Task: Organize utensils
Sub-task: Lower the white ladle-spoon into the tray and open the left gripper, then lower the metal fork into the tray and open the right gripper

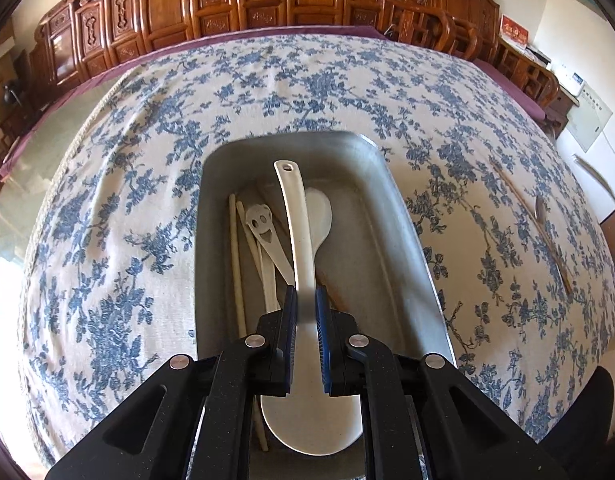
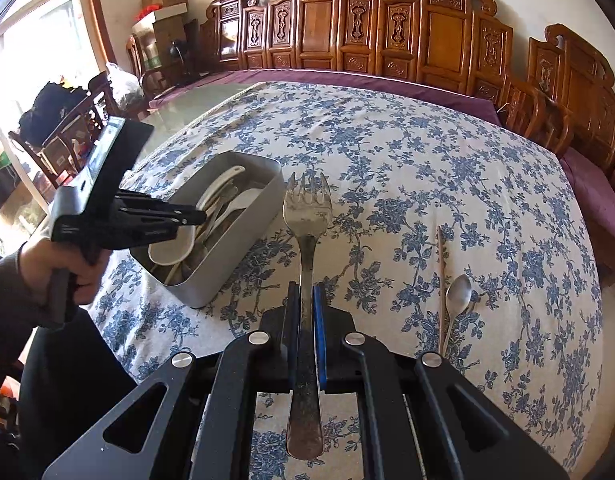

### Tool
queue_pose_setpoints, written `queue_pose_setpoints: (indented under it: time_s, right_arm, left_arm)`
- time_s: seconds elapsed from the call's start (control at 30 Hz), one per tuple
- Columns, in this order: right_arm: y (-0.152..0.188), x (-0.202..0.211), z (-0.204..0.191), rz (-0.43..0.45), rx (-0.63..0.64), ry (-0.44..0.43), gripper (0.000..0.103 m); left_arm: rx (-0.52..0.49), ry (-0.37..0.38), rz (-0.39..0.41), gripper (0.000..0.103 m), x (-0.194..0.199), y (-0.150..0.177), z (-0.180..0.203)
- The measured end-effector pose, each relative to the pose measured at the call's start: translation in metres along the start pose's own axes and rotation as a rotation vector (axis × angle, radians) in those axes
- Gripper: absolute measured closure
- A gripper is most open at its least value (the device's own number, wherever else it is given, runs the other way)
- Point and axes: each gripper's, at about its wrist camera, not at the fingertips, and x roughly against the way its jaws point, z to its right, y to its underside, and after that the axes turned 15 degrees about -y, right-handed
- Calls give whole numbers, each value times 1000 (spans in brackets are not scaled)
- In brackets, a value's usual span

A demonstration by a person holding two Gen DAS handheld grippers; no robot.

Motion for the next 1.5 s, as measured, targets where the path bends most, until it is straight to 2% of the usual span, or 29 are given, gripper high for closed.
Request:
queue_pose_setpoints:
  time_s: [0.17, 0.23, 0.27, 0.7, 0.93, 1.2, 1.5]
  right_arm:
    - [-3, -7, -7, -11, 9, -4, 94]
    - [-5, -11, -9, -15, 13, -4, 94]
    - [-6, -12, -11, -16, 13, -5, 94]
    - [-38, -44, -49, -10, 42, -54, 94]
    - [-55, -73, -71, -22, 50, -78, 94]
    - [-73, -106, -81, -44, 35, -91, 94]
    - [-87, -142, -72, -47, -40, -73, 94]
  left_arm:
    - [-1, 9, 7, 93, 1, 3, -2]
    - [-2, 7, 11, 83, 4, 4, -4]
    - [-1, 5, 17, 82, 6, 5, -6]
    - [11, 11, 111, 79, 61, 20, -51]
    - [54, 10, 141, 78, 81, 28, -80]
    - [85, 30, 153, 78, 90, 41, -98]
    - [119, 35, 136, 78, 82, 47, -109]
